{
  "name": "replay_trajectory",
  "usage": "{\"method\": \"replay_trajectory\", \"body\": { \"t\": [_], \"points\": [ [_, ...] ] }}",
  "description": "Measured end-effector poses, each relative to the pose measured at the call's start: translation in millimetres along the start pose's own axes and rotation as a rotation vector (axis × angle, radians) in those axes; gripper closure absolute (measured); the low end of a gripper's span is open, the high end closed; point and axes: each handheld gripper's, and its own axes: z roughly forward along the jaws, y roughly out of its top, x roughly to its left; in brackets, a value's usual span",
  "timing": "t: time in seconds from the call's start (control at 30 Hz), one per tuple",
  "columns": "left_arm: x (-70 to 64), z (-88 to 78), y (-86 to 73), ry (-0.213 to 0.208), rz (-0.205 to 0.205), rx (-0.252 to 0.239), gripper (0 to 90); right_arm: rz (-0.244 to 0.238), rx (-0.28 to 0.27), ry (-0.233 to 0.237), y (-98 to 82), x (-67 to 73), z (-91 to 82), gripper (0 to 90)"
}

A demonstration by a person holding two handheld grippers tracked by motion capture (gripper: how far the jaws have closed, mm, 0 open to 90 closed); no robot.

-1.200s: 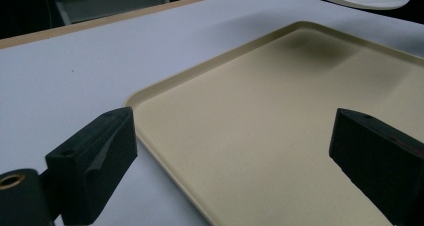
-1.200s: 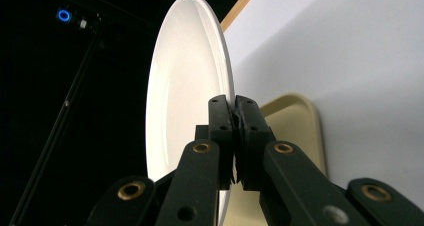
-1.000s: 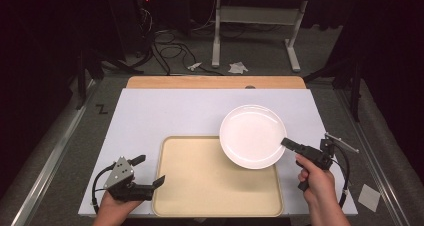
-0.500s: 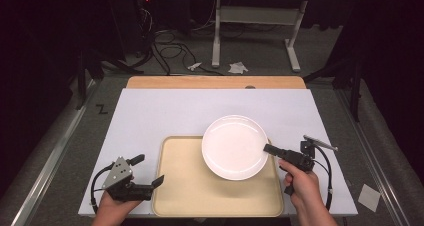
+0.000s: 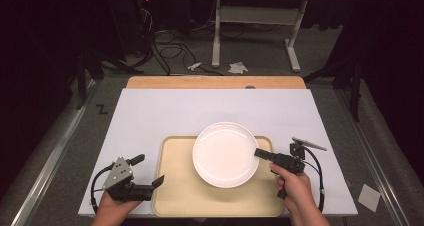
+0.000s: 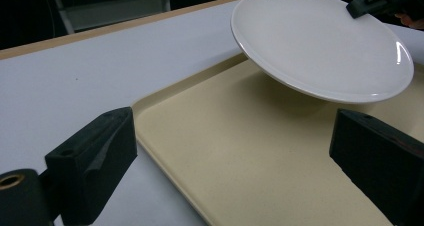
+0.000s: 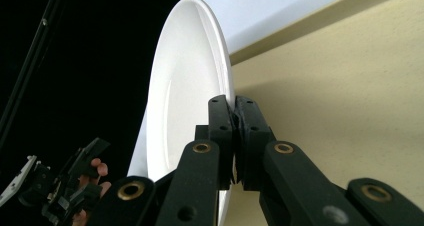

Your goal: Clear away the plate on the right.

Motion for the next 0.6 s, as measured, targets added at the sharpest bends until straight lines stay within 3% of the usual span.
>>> {"method": "replay_trajectory", "body": {
  "t": [0.6],
  "points": [
    [0.0, -1.0, 0.9, 0.022, -0.002, -0.015, 4.6, -0.043, 0.05, -0.029, -9.9, 6.2, 12.4, 88.7]
  ]
}}
